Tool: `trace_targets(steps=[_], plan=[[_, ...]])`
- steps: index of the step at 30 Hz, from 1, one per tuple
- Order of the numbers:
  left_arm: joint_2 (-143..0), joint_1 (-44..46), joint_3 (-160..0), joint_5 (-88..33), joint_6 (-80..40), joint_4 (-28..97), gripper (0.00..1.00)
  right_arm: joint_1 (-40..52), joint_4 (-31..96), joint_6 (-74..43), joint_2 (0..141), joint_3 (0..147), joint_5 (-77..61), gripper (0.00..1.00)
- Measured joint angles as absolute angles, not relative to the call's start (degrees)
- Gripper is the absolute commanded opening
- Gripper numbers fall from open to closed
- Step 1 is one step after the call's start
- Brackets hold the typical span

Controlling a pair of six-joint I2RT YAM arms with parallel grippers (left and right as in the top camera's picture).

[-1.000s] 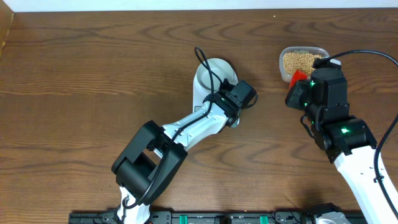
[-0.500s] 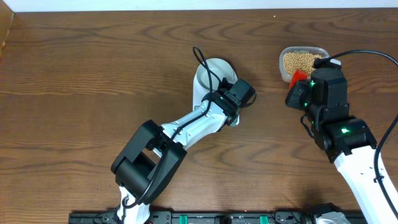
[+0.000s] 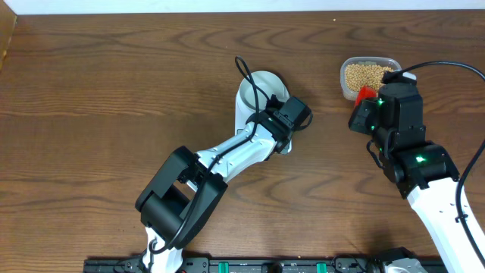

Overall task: Scoop item into bowl and weigh 50g on scale
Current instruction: 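Hold the left gripper pressed on the scale button until display lights, then lift the left gripper off the scale and pull it back left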

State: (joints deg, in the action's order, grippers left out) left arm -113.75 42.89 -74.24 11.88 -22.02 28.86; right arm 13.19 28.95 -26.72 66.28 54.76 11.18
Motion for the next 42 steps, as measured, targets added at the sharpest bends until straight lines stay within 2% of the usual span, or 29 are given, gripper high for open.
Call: trace_targets(steps=[19,27,42], plan=[[-113.9,42.9,-74.6,11.9,-22.0,29.7,0.07,13.2,29.5,-26.7,66.3,54.8,12.4,0.01],[-112.1,42.0,-74.2,11.6,-22.0,36.6,0.07,13.2,30.0,-26.7,66.3,54.8,13.1,0.01],[-92.3,40.2,-73.8,11.2,-22.0,51.2,0.07,13.2,30.0,-26.5,66.3,54.8,15.9,0.01]])
